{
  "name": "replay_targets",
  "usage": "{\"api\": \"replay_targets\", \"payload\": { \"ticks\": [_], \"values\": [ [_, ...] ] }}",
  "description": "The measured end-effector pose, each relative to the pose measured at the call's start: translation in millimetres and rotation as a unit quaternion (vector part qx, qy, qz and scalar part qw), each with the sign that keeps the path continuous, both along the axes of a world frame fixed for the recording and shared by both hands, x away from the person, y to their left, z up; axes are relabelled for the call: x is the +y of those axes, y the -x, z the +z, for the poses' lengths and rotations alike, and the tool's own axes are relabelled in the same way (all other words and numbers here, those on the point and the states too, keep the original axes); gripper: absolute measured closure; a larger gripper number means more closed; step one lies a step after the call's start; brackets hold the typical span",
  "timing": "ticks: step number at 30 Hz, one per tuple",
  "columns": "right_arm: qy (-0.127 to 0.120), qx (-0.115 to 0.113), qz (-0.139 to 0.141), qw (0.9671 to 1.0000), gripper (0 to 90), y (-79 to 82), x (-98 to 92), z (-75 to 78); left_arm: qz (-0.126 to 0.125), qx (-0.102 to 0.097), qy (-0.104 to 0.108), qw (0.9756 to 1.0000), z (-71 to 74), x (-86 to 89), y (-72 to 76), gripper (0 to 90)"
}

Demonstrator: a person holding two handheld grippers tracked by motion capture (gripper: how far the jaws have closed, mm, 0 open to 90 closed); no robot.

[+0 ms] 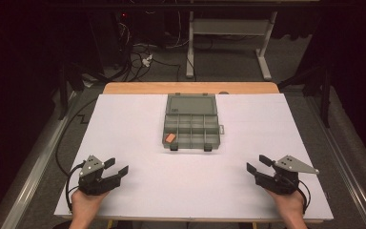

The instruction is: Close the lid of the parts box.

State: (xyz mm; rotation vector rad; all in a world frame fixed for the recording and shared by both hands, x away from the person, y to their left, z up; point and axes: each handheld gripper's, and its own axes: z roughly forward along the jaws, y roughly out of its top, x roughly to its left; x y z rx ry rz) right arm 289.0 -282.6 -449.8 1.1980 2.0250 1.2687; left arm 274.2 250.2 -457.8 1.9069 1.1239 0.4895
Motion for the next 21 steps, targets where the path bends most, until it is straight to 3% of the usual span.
{"api": "replay_targets", "payload": {
  "ticks": [3, 13, 21],
  "values": [
    [-0.006, 0.018, 0.0, 0.9998, 42.3, -8.6, 9.1, 0.4, -0.005, 0.001, 0.004, 1.0, -0.8, -0.5, 0.3, 38.2],
    [-0.006, 0.021, 0.025, 0.9995, 48.7, -31.7, 42.2, 7.9, -0.003, 0.005, 0.015, 0.9999, -1.5, 1.7, -0.3, 38.2],
    [0.0, 0.068, 0.035, 0.9971, 55.8, -53.6, 61.9, 10.8, -0.006, 0.007, 0.019, 0.9998, -1.6, 0.7, 0.1, 38.1]
  ]
}}
